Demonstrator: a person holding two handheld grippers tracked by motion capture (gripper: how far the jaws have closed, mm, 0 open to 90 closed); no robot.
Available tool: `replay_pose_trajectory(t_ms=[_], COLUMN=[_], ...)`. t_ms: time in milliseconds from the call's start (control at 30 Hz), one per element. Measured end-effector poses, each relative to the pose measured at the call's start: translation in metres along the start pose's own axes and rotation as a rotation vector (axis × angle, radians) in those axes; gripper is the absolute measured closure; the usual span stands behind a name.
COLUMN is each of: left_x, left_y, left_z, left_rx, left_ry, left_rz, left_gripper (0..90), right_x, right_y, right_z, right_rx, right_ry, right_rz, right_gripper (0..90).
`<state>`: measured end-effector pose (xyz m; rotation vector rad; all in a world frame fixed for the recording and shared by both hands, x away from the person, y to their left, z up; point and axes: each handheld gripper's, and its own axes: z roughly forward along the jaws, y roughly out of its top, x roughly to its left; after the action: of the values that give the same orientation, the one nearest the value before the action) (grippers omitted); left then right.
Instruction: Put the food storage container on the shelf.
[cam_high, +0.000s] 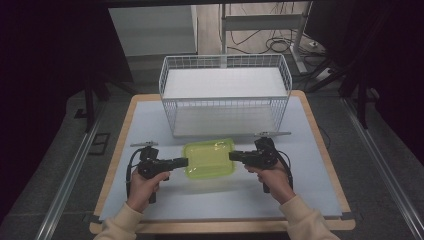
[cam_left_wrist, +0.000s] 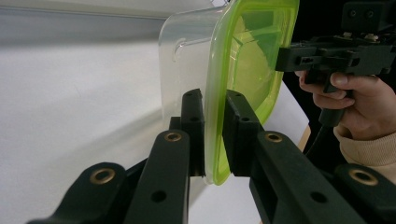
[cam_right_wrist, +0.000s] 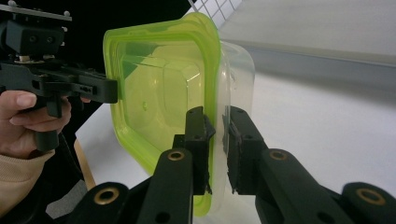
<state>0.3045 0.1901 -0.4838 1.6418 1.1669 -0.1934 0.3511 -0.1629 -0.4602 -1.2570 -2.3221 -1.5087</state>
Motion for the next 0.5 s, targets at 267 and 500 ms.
replay_pose_trajectory(t_ms=[267, 500], left_x=[-0.007, -0.011], left_y=[0.003, 0.005], left_z=[-0.005, -0.006], left_rx=[-0.009, -0.019], left_ry=[0.002, 0.001], left_rz=[0.028, 0.034], left_gripper=[79.7, 79.8], right_x=[0.002, 0.008], right_y=[0.0, 0.004], right_z=[-0.004, -0.009], right_rx=[-0.013, -0.03], right_ry=[0.009, -0.004], right_rz=[-0.001, -0.037], right_gripper=[79.9, 79.8])
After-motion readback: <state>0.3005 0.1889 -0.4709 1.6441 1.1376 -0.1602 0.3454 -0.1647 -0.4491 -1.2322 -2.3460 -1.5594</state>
